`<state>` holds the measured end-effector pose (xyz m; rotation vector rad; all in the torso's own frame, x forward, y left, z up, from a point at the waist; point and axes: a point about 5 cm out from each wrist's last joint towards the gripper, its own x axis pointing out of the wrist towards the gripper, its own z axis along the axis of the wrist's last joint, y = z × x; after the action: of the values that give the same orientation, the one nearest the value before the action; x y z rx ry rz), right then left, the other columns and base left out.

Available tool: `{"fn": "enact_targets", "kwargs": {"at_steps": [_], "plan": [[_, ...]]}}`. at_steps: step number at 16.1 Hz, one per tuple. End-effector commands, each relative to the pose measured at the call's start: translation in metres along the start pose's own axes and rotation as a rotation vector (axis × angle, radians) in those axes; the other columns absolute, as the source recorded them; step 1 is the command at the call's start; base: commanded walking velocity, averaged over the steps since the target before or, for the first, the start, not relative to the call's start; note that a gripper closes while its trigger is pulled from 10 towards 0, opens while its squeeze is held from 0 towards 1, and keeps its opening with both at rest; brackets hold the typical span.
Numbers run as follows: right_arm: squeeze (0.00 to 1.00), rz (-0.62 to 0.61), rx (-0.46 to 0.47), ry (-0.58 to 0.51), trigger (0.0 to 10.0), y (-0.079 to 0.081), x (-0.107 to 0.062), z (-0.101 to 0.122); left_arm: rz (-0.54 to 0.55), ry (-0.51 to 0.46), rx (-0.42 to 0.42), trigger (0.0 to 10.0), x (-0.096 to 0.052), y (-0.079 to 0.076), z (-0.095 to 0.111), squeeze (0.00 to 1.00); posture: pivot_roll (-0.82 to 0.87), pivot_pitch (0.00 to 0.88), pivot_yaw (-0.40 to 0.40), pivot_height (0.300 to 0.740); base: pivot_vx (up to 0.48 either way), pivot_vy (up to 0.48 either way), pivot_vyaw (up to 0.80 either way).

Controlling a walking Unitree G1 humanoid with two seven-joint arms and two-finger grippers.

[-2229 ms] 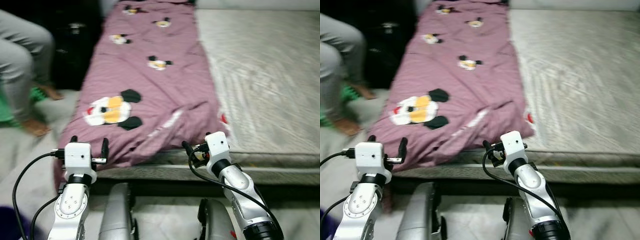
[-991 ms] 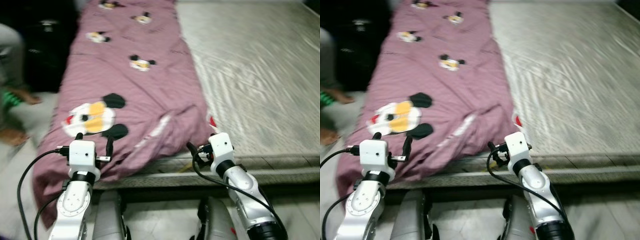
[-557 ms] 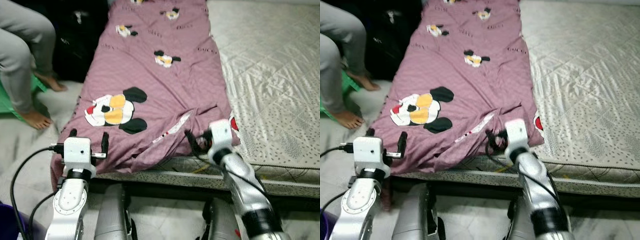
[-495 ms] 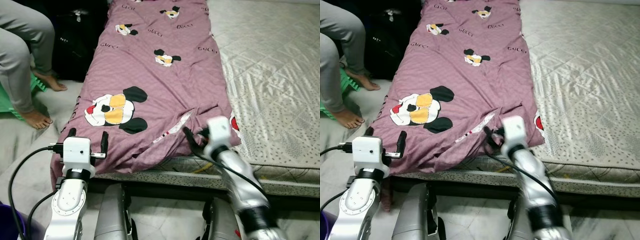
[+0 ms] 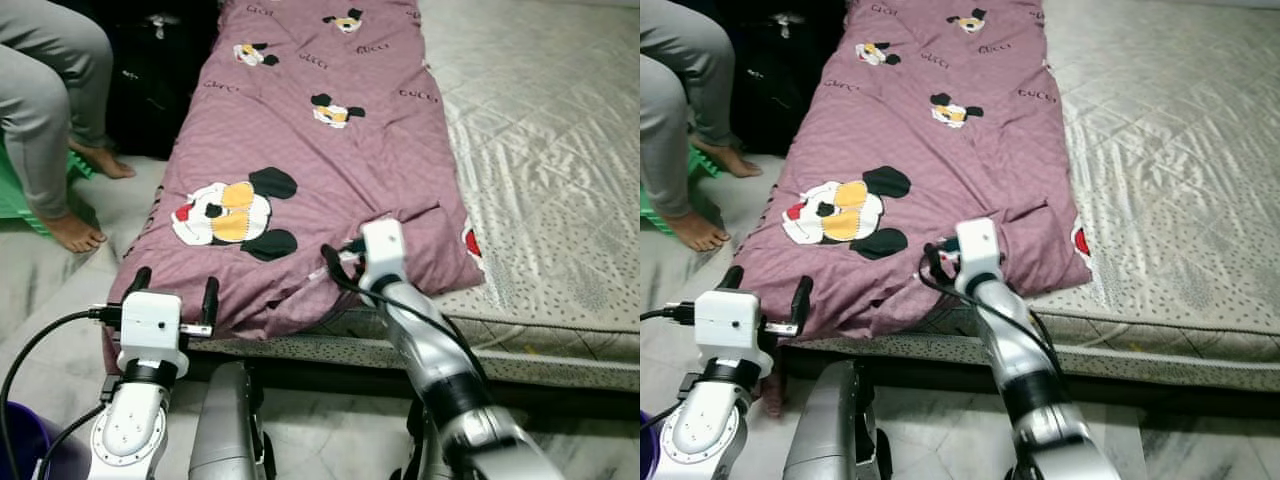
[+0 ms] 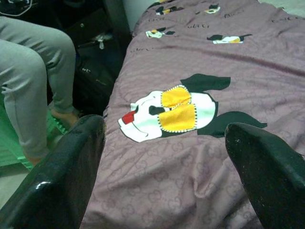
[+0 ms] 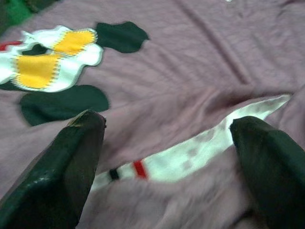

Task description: Clean up the room

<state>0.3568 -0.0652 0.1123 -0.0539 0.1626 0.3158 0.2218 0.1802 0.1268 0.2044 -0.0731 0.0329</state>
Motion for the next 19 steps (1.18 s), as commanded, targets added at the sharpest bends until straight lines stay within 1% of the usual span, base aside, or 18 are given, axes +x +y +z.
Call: {"fn": "enact_targets", "kwargs": {"at_steps": [1, 2, 3, 4, 5, 6, 7, 8, 9, 10, 11, 12, 13, 14, 16, 18, 19], "plan": [[0.00, -0.040, -0.033, 0.011, 10.0, 0.003, 0.005, 0.003, 0.002, 0.012, 0.013, 10.0, -0.003, 0.001, 0.001, 0.00, 0.15, 0.197, 0.014, 0.553, 0.000, 0.000, 0.00], [0.00, -0.065, -0.036, 0.018, 10.0, 0.002, 0.008, 0.004, 0.001, 0.014, 0.013, 10.0, -0.003, 0.000, 0.001, 0.00, 0.15, 0.197, 0.016, 0.553, 0.000, 0.000, 0.00], [0.00, -0.144, -0.057, 0.055, 10.0, -0.004, 0.012, 0.004, -0.010, 0.015, 0.014, 10.0, -0.001, -0.001, 0.002, 0.00, 0.15, 0.198, 0.019, 0.553, 0.000, 0.000, 0.00], [0.00, -0.166, -0.061, 0.066, 10.0, -0.006, 0.012, 0.003, -0.011, 0.016, 0.014, 10.0, -0.001, -0.002, 0.002, 0.00, 0.15, 0.198, 0.022, 0.553, 0.000, 0.000, 0.00], [0.00, -0.213, -0.095, 0.121, 10.0, -0.017, 0.010, -0.006, -0.010, 0.018, 0.015, 10.0, 0.000, -0.001, 0.002, 0.00, 0.15, 0.198, 0.022, 0.553, 0.000, 0.000, 0.00], [0.00, -0.238, -0.121, 0.150, 10.0, -0.024, 0.008, -0.011, -0.010, 0.020, 0.016, 10.0, 0.001, 0.000, 0.002, 0.00, 0.14, 0.198, 0.022, 0.553, 0.000, 0.000, 0.00], [0.00, -0.270, -0.166, 0.199, 10.0, -0.038, 0.003, -0.022, -0.007, 0.024, 0.014, 10.0, 0.002, 0.000, 0.002, 0.00, 0.14, 0.198, 0.020, 0.553, 0.000, 0.000, 0.00], [0.00, -0.287, -0.190, 0.217, 10.0, -0.046, 0.001, -0.026, -0.005, 0.026, 0.011, 10.0, 0.002, 0.000, 0.001, 0.00, 0.14, 0.198, 0.020, 0.553, 0.000, 0.000, 0.00], [0.00, -0.320, -0.233, 0.232, 10.0, -0.057, -0.003, -0.030, -0.002, 0.030, 0.009, 10.0, 0.003, -0.001, 0.001, 0.00, 0.13, 0.198, 0.019, 0.553, 0.000, 0.000, 0.00], [0.00, -0.325, -0.236, 0.237, 10.0, -0.060, -0.004, -0.032, -0.002, 0.031, 0.008, 10.0, 0.003, -0.001, 0.000, 0.00, 0.13, 0.198, 0.019, 0.553, 0.000, 0.000, 0.00], [0.00, -0.356, -0.217, 0.245, 0.4, -0.071, -0.008, -0.036, -0.003, 0.033, 0.005, 10.0, 0.003, -0.002, 0.000, 0.00, 0.13, 0.197, 0.021, 0.553, 0.000, 0.000, 0.00], [0.00, -0.368, -0.208, 0.245, 0.0, -0.075, -0.010, -0.037, -0.003, 0.034, 0.003, 10.0, 0.003, -0.003, 0.000, 0.00, 0.13, 0.197, 0.022, 0.553, 0.000, 0.000, 0.00], [0.00, -0.383, -0.191, 0.248, 0.0, -0.080, -0.013, -0.040, -0.002, 0.033, 0.002, 10.0, 0.004, -0.002, 0.001, 0.00, 0.13, 0.196, 0.024, 0.553, 0.000, 0.000, 0.00], [0.00, -0.386, -0.188, 0.247, 0.0, -0.081, -0.014, -0.040, -0.002, 0.033, 0.003, 10.0, 0.004, -0.002, 0.001, 0.00, 0.13, 0.196, 0.024, 0.553, 0.000, 0.000, 0.00], [0.00, -0.425, -0.154, 0.225, 0.0, -0.094, -0.025, -0.049, 0.009, 0.034, 0.001, 10.0, 0.007, 0.001, 0.001, 0.00, 0.13, 0.194, 0.024, 0.553, 0.000, 0.000, 0.00], [0.00, -0.440, -0.135, 0.222, 0.0, -0.100, -0.032, -0.055, 0.011, 0.036, 0.001, 10.0, 0.007, 0.001, 0.000, 0.00, 0.12, 0.198, 0.027, 0.553, 0.000, 0.000, 0.00], [0.00, -0.465, -0.126, 0.221, 0.0, -0.105, -0.040, -0.060, 0.015, 0.043, -0.004, 10.0, 0.006, 0.001, -0.001, 0.00, 0.12, 0.198, 0.027, 0.553, 0.000, 0.000, 0.00]]}}
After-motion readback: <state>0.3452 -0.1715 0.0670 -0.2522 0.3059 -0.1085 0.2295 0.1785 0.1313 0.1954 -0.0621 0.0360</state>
